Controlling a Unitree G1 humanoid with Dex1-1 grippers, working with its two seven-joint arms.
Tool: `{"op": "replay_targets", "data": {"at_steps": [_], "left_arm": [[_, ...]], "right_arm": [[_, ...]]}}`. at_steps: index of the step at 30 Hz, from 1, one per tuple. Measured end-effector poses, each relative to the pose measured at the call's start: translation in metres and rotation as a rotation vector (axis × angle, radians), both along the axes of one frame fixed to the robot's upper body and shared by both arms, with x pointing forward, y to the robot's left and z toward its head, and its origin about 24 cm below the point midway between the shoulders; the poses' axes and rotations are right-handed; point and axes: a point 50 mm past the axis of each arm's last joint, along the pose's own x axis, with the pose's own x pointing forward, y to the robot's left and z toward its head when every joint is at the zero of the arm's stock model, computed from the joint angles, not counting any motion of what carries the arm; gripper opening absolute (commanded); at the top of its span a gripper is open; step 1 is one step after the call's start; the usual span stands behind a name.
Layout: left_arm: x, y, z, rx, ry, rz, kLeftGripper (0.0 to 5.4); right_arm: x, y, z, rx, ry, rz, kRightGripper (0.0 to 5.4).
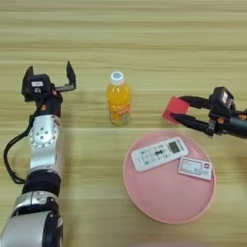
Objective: Move the objects on the table
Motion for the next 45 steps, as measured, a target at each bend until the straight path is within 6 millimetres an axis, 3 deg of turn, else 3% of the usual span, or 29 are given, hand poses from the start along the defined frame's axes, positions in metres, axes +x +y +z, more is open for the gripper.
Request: {"op": "replay_targets", "data": {"at_steps": [17,27,40,41,45], "left_arm": [[0.001,-0.003,0.001,-0.003,-0.003,-0.007,5.40],[0.001,-0.004,0.001,-0.004,-0.002,-0.008,5.40],[0.001,-0.004,0.001,-0.004,-0.003,-0.009,5.40],[0.001,-0.004,0.001,-0.004,-0.003,-0.009,5.40],[0.001,-0.004,0.001,-0.004,-0.003,-0.009,5.40]], "right_arm": [[-0.027,0.017,-0.018,-0.104,0.088,0.377,2.29],[-0.037,0.016,-0.030,-0.173,0.099,0.485,2.29],[-0.041,0.016,-0.053,-0.282,0.137,0.506,2.29],[-0.042,0.017,-0.053,-0.282,0.134,0.509,2.65],[-0.041,0.020,-0.055,-0.277,0.129,0.498,3.10]]}}
